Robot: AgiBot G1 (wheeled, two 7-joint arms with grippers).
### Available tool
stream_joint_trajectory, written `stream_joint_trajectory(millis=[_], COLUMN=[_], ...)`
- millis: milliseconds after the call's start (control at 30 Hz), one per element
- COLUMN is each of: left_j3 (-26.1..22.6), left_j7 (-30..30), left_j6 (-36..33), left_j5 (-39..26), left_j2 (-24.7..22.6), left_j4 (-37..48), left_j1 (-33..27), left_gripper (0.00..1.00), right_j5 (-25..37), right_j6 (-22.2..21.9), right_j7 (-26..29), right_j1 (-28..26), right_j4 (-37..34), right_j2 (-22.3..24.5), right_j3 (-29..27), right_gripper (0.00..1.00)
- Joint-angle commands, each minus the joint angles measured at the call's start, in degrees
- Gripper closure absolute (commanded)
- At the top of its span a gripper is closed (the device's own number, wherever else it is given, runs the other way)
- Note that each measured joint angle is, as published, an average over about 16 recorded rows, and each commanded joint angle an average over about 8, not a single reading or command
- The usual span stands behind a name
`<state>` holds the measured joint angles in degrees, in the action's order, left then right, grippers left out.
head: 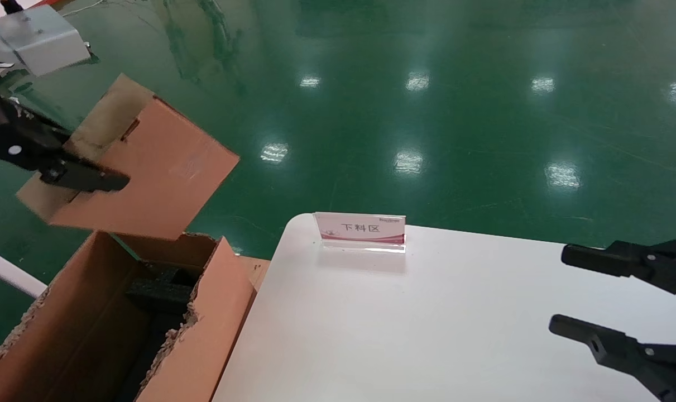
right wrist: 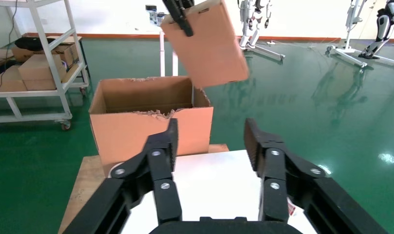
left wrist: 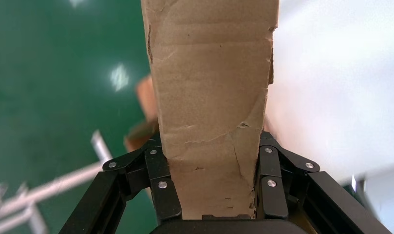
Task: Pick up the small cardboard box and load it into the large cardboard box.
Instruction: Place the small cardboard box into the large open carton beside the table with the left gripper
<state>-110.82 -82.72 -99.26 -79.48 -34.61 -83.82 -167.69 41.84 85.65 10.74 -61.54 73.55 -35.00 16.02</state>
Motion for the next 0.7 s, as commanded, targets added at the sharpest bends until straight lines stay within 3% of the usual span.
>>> stream_joint_trajectory(millis=[33, 167, 300, 467, 700], left_j3=[-7.3, -19.7, -27.6, -33.6, -37.7], left_j7=[-1.5, -3.0, -4.1, -5.3, -5.5], left_j6=[-0.1, -0.3, -0.3, -0.4, -0.4], left_j5=[2.4, 7.8, 10.9, 12.6, 13.8], left_j2=[-3.6, -10.1, -13.3, -14.2, -12.4], left_j4=[0.0, 1.6, 3.2, 5.3, 9.3], left_j1=[-3.7, -7.4, -9.4, -10.9, -11.7], left_gripper=[1.00, 1.00, 1.00, 1.00, 1.00], right_j5=[0.0, 0.0, 0.0, 0.0, 0.0], right_j6=[0.0, 0.0, 0.0, 0.0, 0.0], right_j7=[0.0, 0.0, 0.0, 0.0, 0.0], right_j1=[0.0, 0.0, 0.0, 0.0, 0.0], right_j4=[0.0, 0.0, 0.0, 0.0, 0.0], right_j2=[0.0, 0.0, 0.0, 0.0, 0.0], right_j3=[0.0, 0.0, 0.0, 0.0, 0.0], right_gripper=[0.00, 0.00, 0.00, 0.00, 0.00])
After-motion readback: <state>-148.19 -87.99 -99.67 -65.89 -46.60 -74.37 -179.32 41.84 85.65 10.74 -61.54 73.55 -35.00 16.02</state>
